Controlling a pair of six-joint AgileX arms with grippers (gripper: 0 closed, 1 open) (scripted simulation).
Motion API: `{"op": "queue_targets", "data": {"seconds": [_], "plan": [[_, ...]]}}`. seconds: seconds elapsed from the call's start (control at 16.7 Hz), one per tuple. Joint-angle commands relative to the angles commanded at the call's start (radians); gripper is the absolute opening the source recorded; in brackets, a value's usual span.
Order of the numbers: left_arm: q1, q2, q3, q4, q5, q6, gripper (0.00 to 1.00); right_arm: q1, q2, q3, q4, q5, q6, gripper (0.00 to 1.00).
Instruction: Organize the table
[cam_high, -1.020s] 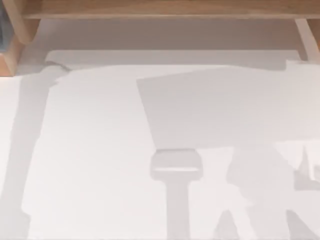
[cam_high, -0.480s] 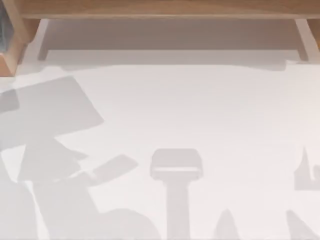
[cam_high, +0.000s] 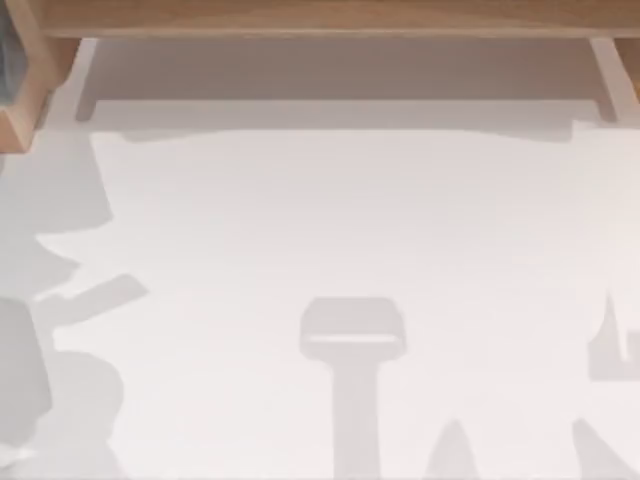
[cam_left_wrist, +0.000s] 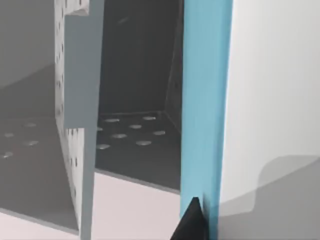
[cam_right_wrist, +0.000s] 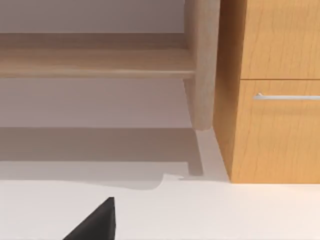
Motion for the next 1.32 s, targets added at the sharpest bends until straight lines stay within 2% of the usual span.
{"op": "queue_targets", "data": {"seconds": [0.24, 0.48, 0.84, 1.32], "plan": [[-0.007, 0.163, 0.072, 0.163, 0.082, 0.062, 0.0, 0.0, 0.0, 0.0, 0.0, 0.0, 0.0, 1.0], [-0.018, 0.246, 0.102, 0.231, 0.116, 0.078, 0.0, 0.0, 0.0, 0.0, 0.0, 0.0, 0.0, 1.0], [-0.015, 0.246, 0.101, 0.23, 0.113, 0.078, 0.0, 0.0, 0.0, 0.0, 0.0, 0.0, 0.0, 1.0], [-0.058, 0.338, 0.213, 0.22, 0.079, 0.064, 0.0, 0.0, 0.0, 0.0, 0.0, 0.0, 0.0, 1.0]]}}
